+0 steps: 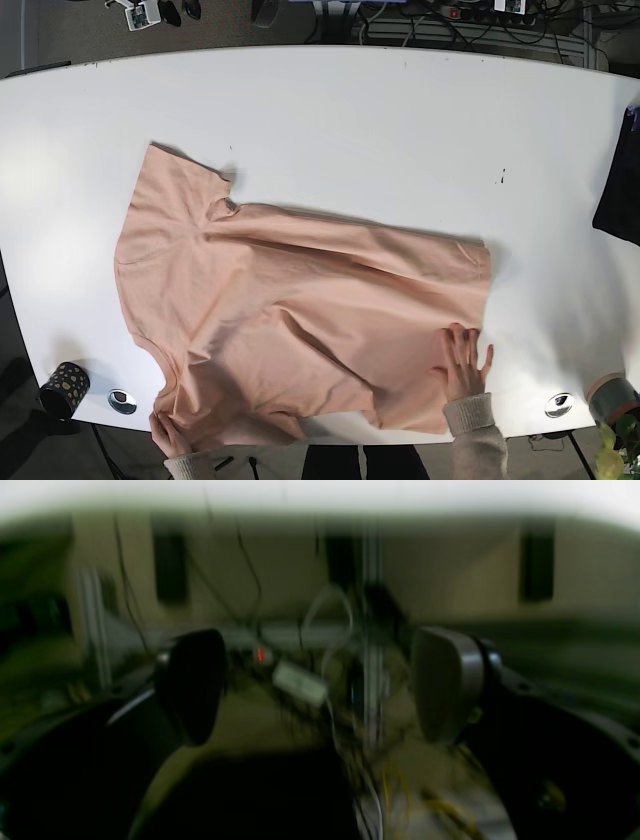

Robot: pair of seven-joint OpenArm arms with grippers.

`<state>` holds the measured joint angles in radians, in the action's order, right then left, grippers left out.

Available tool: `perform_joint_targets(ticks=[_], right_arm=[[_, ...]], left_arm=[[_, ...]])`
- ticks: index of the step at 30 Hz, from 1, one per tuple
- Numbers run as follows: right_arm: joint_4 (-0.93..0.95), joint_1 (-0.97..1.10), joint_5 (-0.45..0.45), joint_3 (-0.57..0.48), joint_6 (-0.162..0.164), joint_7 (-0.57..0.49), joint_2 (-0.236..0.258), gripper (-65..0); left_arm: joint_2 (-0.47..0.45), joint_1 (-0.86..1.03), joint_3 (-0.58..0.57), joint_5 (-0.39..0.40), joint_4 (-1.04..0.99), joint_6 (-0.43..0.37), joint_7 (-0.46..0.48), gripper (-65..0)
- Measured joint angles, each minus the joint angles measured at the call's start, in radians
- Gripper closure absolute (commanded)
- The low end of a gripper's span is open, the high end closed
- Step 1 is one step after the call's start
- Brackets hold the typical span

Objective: Fold the T-shirt properly

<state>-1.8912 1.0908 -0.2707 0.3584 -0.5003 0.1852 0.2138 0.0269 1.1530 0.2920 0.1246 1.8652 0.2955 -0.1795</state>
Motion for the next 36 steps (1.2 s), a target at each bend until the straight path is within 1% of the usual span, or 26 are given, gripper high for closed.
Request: perform_joint_targets(ticks=[3,5,7,12,13,17,21,23,25,26,28,34,36], right_arm=[[0.076,-0.006,0.000,-0.023,0.007,-0.011,0.003,-18.1],[0.130,-0.013,0.003,-0.058,0.005,-0.002,0.012,-18.1],[0.187,-0.030,0.001,-0.090,-0.004,0.001,0.016,-18.1],[0.343,-0.114,0.003,-0.155,0.003,-0.006,0.028,-18.1],[0.382,-0.131,-0.003,-0.164,0.002,-0.016,0.028,-18.1],[0.512,-0.201,-0.001,-0.204,0.005,-0.011,0.029,-18.1],[0.639,-0.286,0.002,-0.255,0.006,-0.009,0.026,-18.1],[0.689,-0.320,-0.001,-0.272,0.003,-0.017,0.027,-18.1],[0.727,-0.350,0.003,-0.283,0.012,-0.014,0.026,-18.1],[0.750,-0.369,-0.001,-0.289,0.010,-0.021,0.027,-18.1],[0.787,-0.402,0.001,-0.307,0.014,-0.021,0.029,-18.1],[0.904,-0.503,0.000,-0.335,0.010,-0.024,0.023,-18.1],[0.953,-0.537,0.000,-0.336,0.012,-0.021,0.022,-18.1]], left_arm=[[-0.002,-0.015,0.000,0.000,-0.074,-0.003,-0.003,-53.3],[-0.003,-0.042,0.000,-0.002,-0.125,-0.003,-0.007,-53.3],[-0.004,-0.080,0.000,0.000,-0.183,-0.003,-0.004,-53.3],[-0.008,-0.173,-0.002,-0.008,-0.329,-0.005,0.005,-53.3],[-0.013,-0.191,-0.003,-0.008,-0.363,-0.003,0.016,-53.3],[-0.050,-0.280,-0.029,-0.009,-0.513,0.008,0.003,-53.3],[-0.084,-0.377,-0.057,-0.011,-0.669,-0.004,0.008,-53.2],[-0.090,-0.414,-0.069,-0.007,-0.729,-0.003,0.016,-53.2],[-0.090,-0.447,-0.072,-0.012,-0.785,-0.007,0.005,-53.2],[-0.090,-0.473,-0.072,-0.008,-0.826,-0.002,0.018,-53.2],[-0.091,-0.513,-0.075,-0.009,-0.887,0.000,0.009,-53.2],[-0.097,-0.648,-0.074,-0.008,-1.070,-0.006,0.023,-53.2],[-0.097,-0.698,-0.074,-0.034,-1.141,-0.008,0.016,-53.2]])
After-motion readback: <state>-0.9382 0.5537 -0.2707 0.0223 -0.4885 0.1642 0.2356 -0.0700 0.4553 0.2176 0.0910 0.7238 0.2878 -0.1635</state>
